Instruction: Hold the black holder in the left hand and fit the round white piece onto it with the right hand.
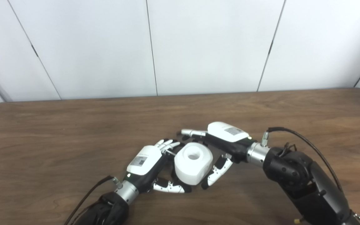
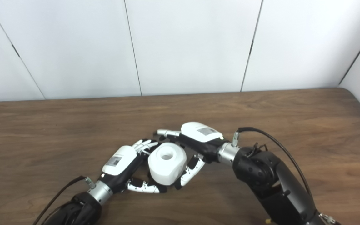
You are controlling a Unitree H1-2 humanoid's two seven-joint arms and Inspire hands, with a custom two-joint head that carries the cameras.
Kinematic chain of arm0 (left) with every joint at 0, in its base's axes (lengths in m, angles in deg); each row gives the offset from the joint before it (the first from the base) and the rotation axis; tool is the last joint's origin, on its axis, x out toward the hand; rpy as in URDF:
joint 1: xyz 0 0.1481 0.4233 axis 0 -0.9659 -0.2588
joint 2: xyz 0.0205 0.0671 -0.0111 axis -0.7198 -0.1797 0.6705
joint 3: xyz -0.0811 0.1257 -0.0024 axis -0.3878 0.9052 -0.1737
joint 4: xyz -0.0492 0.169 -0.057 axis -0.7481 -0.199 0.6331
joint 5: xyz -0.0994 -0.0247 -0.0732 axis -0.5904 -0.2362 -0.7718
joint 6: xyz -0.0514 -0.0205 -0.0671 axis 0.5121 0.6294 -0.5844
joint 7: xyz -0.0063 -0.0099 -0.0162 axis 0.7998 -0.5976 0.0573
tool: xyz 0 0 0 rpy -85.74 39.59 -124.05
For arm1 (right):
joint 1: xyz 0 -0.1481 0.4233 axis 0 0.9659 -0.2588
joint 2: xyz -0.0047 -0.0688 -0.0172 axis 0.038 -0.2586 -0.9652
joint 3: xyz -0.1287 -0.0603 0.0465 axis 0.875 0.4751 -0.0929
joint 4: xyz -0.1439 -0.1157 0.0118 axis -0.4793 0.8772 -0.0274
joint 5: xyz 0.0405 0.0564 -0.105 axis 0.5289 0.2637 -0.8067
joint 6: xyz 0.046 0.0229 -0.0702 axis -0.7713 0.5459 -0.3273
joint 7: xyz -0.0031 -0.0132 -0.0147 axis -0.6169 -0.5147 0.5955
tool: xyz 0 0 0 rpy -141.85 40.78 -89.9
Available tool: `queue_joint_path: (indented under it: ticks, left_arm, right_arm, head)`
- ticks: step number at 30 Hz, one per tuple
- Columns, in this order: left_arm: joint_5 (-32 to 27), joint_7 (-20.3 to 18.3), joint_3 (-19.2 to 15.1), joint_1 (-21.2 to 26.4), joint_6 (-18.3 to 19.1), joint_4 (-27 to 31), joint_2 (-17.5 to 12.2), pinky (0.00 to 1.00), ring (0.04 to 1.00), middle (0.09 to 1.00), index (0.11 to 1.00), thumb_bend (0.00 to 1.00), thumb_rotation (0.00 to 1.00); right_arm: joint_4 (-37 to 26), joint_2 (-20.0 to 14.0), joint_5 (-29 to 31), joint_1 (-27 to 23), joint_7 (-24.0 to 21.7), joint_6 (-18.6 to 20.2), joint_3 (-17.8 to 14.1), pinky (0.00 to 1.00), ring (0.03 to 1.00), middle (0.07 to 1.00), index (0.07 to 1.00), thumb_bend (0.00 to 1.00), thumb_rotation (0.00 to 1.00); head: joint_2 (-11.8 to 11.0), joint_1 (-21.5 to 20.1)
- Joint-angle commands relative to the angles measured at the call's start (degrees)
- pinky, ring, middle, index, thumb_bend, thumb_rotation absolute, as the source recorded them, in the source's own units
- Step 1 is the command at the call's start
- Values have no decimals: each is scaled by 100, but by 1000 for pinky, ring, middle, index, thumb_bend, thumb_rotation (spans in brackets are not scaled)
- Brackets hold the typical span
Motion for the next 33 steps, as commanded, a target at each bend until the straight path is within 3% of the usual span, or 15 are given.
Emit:
queue_joint_path:
  ticks: [1, 10, 15, 19, 23, 27, 29, 30, 32, 33]
  left_arm:
    - [349, -587, 350, -340, 180, -374, -54, 949, 928, 885, 483, 525, 60]
    - [324, -635, 356, -338, 231, -339, -72, 962, 932, 891, 484, 525, 61]
    - [311, -622, 343, -328, 233, -343, -65, 964, 930, 888, 484, 525, 60]
    - [309, -620, 332, -307, 222, -364, -75, 970, 934, 890, 484, 525, 61]
    - [328, -585, 317, -295, 204, -398, -94, 964, 933, 890, 484, 525, 61]
    - [294, -565, 288, -296, 187, -411, -110, 953, 930, 888, 484, 525, 60]
    - [292, -577, 282, -290, 194, -406, -123, 951, 931, 889, 484, 525, 60]
    - [297, -577, 282, -286, 191, -406, -130, 950, 932, 889, 484, 525, 60]
    - [318, -565, 284, -277, 180, -408, -146, 949, 931, 890, 484, 525, 60]
    - [322, -552, 284, -273, 167, -416, -151, 942, 927, 888, 484, 525, 61]
  right_arm:
    - [-227, 14, 118, -195, 170, -45, -152, 686, 816, 936, 1000, 986, 297]
    - [-154, 50, 272, -201, 304, -194, -299, 766, 834, 939, 1000, 974, 291]
    - [-162, -90, 369, -260, 132, -168, -290, 715, 830, 941, 1000, 971, 294]
    - [-275, -436, 596, -409, -436, 147, -285, 740, 897, 994, 1000, 982, 281]
    - [-463, -910, 928, -520, -1051, 481, -331, 678, 867, 983, 1000, 1000, 220]
    - [-637, -1384, 1199, -583, -1473, 804, -373, 758, 927, 986, 1000, 993, 177]
    - [-683, -1518, 1166, -539, -1374, 815, -472, 736, 928, 986, 1000, 960, 130]
    - [-676, -1509, 1155, -489, -1217, 783, -568, 701, 901, 972, 1000, 924, 55]
    - [-616, -1347, 1088, -342, -694, 629, -854, 676, 859, 929, 987, 892, 14]
    - [-593, -1271, 1049, -284, -466, 553, -960, 644, 804, 867, 925, 848, 5]
  head:
    - [6, 5]
    - [40, 25]
    - [51, 21]
    - [42, 21]
    - [36, 33]
    - [27, -1]
    - [18, -2]
    - [21, -11]
    - [2, -8]
    - [2, -16]
